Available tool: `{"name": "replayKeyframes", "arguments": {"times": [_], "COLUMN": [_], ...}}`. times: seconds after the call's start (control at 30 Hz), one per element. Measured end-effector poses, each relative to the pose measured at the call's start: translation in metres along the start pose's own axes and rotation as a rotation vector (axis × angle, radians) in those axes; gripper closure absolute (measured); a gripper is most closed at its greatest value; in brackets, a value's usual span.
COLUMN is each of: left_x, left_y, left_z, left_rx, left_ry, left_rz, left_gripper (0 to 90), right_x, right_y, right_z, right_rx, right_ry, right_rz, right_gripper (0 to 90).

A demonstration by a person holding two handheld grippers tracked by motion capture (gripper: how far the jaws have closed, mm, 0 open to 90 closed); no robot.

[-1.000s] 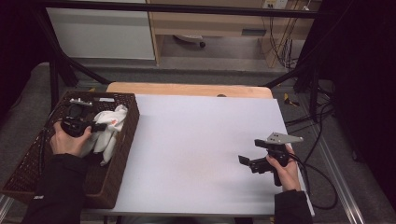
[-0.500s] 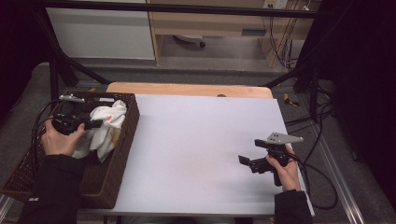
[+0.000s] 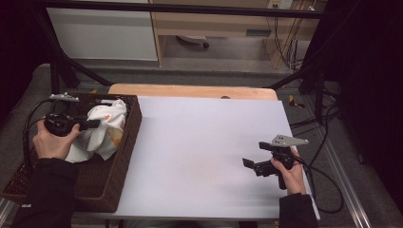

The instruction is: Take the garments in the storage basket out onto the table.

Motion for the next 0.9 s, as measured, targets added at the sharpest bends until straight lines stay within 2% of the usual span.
{"name": "replayKeyframes", "arguments": {"times": [0.53,0.9], "left_x": [-0.01,-0.019], "left_y": [0.007,0.013], "left_z": [0.028,0.045], "left_rx": [0.026,0.035], "left_ry": [0.043,0.046], "left_rz": [-0.032,-0.057], "left_gripper": [70.3,70.2], "right_x": [0.0,0.0], "right_y": [0.0,0.0], "right_z": [0.0,0.001], "right_rx": [-0.001,0.001], "right_ry": [0.001,0.002], "right_rz": [-0.002,-0.001], "right_gripper": [0.7,0.7]}}
Point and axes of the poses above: each handheld gripper's, and its own axes: z roughly backward along the jaws, x roughly out of its underside, y roughly to its right, the point moved 6 cm from there along -z, roughly forward along the jaws, and after that the axes turned 3 degrees about -x, right-handed, at the moved point
